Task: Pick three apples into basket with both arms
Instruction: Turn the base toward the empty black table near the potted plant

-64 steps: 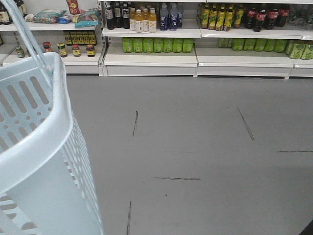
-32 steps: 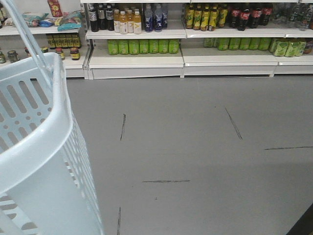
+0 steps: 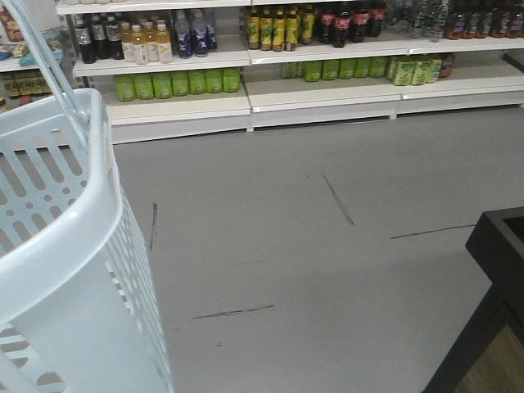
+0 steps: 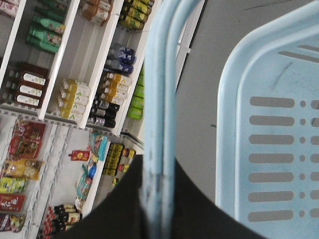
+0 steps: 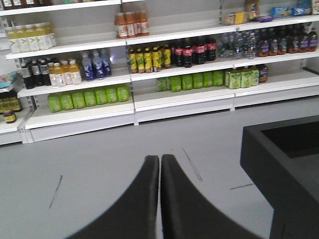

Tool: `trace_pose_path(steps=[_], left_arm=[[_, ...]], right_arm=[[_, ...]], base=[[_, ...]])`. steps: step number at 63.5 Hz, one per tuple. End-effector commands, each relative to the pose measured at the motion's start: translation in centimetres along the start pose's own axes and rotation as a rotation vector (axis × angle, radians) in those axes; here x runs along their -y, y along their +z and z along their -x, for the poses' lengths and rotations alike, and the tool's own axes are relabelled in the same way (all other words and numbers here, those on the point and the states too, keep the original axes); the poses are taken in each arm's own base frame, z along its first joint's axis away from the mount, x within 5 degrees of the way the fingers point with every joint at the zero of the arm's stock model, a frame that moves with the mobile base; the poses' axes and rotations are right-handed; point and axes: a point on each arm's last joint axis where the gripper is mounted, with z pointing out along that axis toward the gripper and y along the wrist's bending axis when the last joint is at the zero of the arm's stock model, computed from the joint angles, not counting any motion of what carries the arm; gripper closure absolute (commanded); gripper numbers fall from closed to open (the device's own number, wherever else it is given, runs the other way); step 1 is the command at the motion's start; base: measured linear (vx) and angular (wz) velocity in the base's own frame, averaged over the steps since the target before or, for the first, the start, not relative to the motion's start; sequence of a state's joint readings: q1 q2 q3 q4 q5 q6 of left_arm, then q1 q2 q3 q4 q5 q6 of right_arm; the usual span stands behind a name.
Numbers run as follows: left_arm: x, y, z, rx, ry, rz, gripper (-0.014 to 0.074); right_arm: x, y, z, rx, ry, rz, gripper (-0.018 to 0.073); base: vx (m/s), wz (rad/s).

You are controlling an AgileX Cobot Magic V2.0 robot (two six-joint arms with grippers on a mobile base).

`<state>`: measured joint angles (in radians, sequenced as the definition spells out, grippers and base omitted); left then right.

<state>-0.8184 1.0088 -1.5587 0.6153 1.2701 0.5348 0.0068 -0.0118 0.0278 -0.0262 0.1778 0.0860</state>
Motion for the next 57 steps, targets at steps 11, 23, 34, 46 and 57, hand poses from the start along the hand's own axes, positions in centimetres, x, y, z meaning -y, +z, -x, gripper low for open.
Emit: trace_pose_path(steps=[11, 23, 34, 46, 57], left_arm=[[-1.12, -0.80, 0.41, 0.075, -0.020, 0.082, 0.0603], [-1.12, -0.80, 0.41, 0.075, -0.020, 0.082, 0.0603], [-1.12, -0.80, 0.41, 0.075, -0.020, 0.082, 0.0603], [-1.12, -0.80, 0.41, 0.075, -0.020, 0.082, 0.0603], [-1.12, -0.80, 0.41, 0.075, -0.020, 0.082, 0.0603]], right_arm=[[0.00, -0.02, 0.28, 0.074, -0.011, 0.001, 0.0568], [0.00, -0.02, 0.28, 0.074, -0.011, 0.001, 0.0568], [0.00, -0.02, 0.28, 0.074, -0.011, 0.001, 0.0568], [0.00, -0.02, 0.28, 0.074, -0.011, 0.001, 0.0568], [0.00, -0.02, 0.28, 0.074, -0.011, 0.001, 0.0568]], base=[[0.08, -0.38], [0.06, -0.28], [0.05, -0.21], [0.06, -0.23], [0.06, -0.22]])
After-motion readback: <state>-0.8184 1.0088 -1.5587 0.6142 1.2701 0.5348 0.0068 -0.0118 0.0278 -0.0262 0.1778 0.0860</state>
